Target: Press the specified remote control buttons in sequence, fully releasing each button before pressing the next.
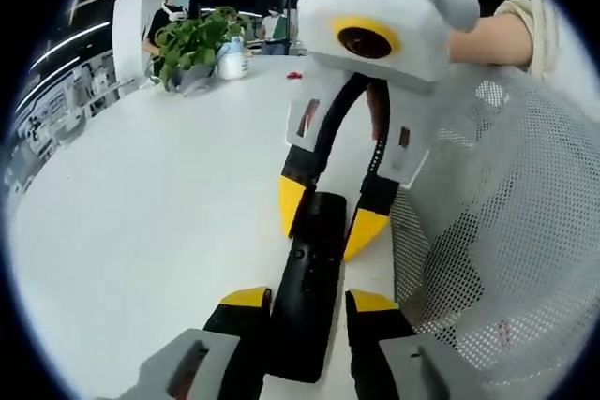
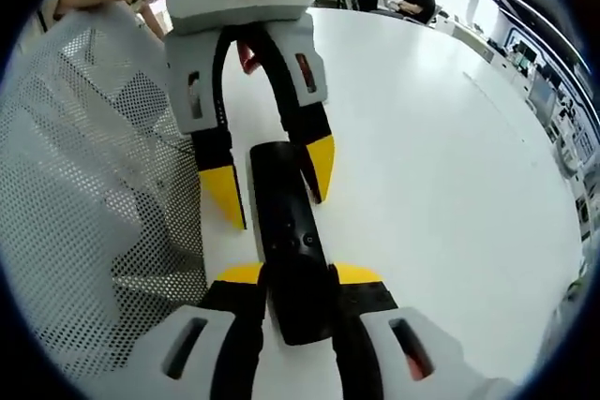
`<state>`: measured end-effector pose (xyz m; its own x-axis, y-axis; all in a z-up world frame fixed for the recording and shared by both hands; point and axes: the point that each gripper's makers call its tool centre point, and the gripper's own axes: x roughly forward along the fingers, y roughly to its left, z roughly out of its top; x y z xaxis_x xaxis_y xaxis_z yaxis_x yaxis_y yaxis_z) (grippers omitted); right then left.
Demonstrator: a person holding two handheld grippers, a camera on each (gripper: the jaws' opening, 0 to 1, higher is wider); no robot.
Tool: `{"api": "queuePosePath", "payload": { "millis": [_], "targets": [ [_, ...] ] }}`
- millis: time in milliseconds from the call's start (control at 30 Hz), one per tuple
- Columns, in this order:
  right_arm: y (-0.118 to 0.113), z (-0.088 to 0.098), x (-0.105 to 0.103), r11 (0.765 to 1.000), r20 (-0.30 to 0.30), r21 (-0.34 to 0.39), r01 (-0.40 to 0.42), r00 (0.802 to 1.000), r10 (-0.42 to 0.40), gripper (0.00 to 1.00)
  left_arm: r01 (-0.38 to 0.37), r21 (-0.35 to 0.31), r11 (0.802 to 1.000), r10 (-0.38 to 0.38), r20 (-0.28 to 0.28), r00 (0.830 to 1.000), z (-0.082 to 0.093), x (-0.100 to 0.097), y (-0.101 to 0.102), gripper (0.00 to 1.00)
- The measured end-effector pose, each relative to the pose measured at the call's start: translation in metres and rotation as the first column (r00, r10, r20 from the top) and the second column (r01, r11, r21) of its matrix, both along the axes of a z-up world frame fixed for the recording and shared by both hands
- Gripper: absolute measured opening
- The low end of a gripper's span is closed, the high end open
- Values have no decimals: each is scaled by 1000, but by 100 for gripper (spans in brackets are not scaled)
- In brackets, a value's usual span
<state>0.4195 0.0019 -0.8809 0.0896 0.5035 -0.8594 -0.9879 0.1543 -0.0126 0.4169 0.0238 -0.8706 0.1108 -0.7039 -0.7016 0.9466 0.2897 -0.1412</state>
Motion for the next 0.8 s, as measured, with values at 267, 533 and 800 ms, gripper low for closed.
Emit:
{"api": "queuePosePath", "payload": {
  "millis": [267,533,800],
  "targets": [
    [-1,0,0,1000,-1,-1,21,1000,-21,25,-90,4,996,90,24,996,11,5,2,79],
    [-1,0,0,999,-2,-2,36,999,-36,25,-253,-89,963,259,65,964,50,19,17,100],
    [-2,0,0,999,-7,1,45,999,-45,25,-340,-189,921,369,149,918,98,22,40,100]
  ]
}}
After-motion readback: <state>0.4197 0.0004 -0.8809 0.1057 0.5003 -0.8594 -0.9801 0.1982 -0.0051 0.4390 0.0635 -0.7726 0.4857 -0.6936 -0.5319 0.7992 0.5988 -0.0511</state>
